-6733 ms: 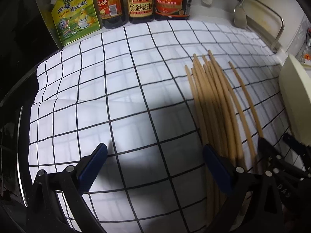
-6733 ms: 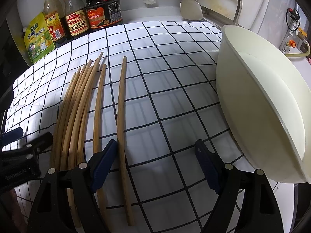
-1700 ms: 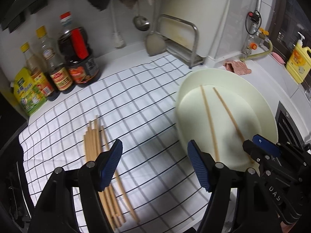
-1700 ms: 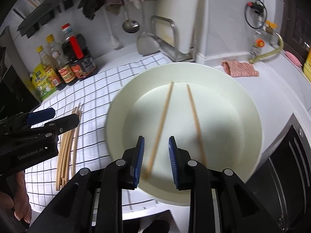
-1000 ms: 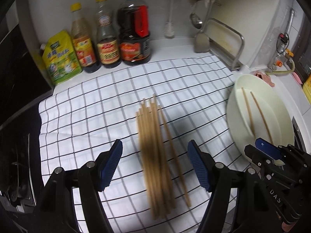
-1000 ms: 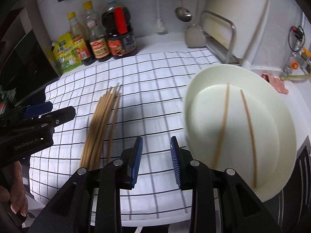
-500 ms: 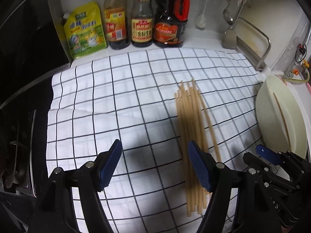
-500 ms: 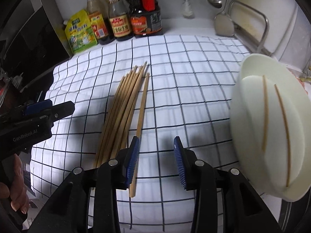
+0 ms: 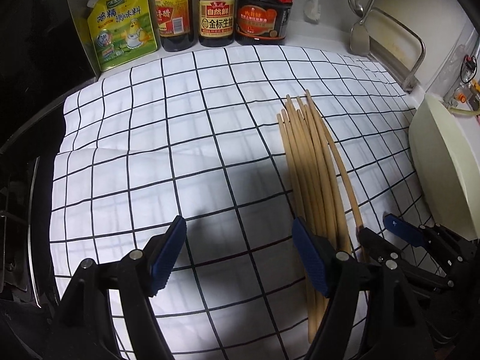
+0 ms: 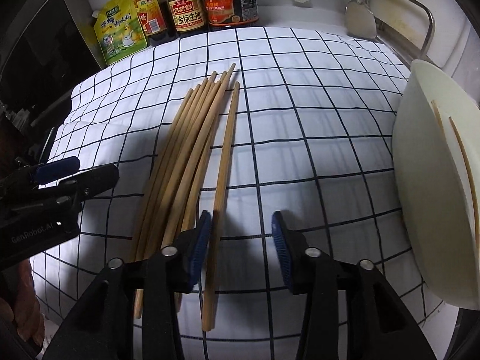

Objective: Organize utensils
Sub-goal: 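Close the left tool on one chopstick while the right tool grasps another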

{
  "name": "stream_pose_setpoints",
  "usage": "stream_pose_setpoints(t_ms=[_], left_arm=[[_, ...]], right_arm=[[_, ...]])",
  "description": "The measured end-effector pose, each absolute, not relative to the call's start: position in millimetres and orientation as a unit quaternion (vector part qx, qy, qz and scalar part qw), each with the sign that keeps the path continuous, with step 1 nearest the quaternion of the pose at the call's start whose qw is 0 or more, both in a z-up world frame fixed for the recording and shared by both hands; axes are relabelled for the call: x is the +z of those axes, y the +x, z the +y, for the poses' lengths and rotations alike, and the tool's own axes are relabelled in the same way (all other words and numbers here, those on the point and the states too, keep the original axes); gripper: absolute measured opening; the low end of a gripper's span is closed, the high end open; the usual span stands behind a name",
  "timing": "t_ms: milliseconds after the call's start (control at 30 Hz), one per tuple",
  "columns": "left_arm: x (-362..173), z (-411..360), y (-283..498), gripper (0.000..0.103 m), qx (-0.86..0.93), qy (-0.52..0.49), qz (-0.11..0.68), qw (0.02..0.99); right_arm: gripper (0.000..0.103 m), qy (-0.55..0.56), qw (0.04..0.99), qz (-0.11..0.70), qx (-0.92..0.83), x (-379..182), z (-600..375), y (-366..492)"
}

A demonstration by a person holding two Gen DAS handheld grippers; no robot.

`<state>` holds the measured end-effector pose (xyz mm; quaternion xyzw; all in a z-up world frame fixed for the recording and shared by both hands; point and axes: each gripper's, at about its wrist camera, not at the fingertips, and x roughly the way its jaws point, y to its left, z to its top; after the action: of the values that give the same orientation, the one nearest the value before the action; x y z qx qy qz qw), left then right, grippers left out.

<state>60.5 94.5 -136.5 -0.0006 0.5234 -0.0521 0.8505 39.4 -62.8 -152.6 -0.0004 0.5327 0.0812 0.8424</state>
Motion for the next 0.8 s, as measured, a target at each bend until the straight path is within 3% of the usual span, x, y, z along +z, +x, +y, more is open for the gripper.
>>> stream_pose_setpoints(t_ms=[800], left_arm=[[-148.0, 72.8, 64.1, 0.072, -0.067, 0.013, 0.528, 0.846]], right_arm=[[0.043, -0.024, 0.853, 0.52, 0.029, -154.8, -89.3, 43.5]])
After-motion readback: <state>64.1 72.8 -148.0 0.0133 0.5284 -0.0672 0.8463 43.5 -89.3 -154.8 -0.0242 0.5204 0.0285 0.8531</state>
